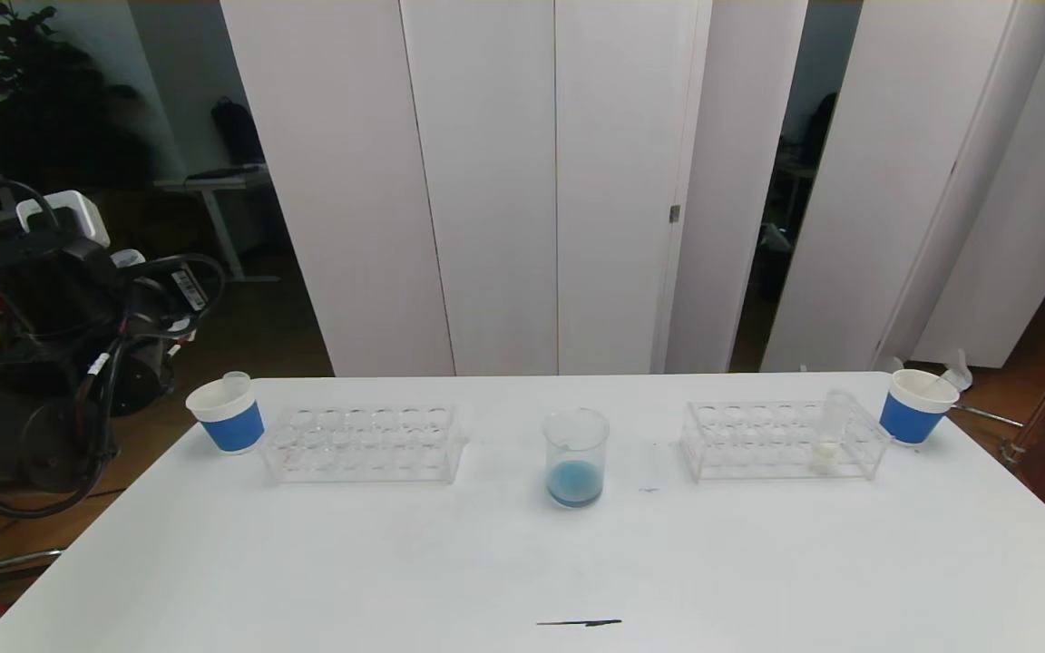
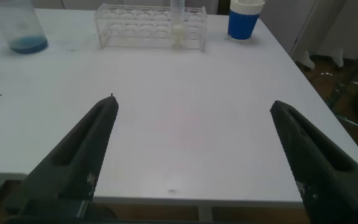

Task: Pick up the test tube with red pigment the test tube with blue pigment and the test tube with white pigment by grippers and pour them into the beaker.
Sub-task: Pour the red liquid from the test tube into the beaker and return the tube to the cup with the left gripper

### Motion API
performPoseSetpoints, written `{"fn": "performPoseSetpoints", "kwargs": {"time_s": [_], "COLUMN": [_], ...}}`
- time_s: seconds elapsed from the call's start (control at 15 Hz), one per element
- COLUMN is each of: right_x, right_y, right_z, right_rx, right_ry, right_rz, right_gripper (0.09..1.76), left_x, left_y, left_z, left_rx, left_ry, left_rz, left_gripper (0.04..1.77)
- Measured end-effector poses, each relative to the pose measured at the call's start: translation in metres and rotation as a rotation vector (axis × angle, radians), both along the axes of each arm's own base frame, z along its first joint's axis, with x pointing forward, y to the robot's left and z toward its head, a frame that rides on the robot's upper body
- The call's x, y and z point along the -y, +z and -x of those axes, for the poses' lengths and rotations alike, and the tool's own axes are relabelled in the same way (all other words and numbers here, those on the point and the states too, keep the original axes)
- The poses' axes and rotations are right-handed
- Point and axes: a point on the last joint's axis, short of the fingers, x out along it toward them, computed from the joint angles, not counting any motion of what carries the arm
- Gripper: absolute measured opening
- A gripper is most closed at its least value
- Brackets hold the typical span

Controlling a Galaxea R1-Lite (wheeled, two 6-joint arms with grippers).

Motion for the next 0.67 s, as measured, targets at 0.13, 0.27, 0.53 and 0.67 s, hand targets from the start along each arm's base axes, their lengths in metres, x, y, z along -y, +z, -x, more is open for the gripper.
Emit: {"fn": "performPoseSetpoints", "kwargs": {"time_s": [0.13,0.27,0.53,0.67], "right_x": [0.000,0.000,0.000,0.000], "right_y": [0.000,0.000,0.000,0.000], "right_z": [0.000,0.000,0.000,0.000], "right_rx": [0.000,0.000,0.000,0.000], "right_ry": [0.000,0.000,0.000,0.000], "right_rz": [0.000,0.000,0.000,0.000], "right_gripper": [1.75,1.75,1.75,1.75], "left_x": [-0.020,-0.031,-0.044,-0.049], "left_y": [-0.014,-0.029,-0.069,-0.088], "left_z": [-0.008,-0.017,-0.038,-0.046], "left_rx": [0.000,0.010,-0.035,-0.067], "left_ry": [0.053,0.076,0.098,0.105], "left_rz": [-0.001,0.005,0.018,0.024], "left_gripper": [0.60,0.60,0.60,0.60]}}
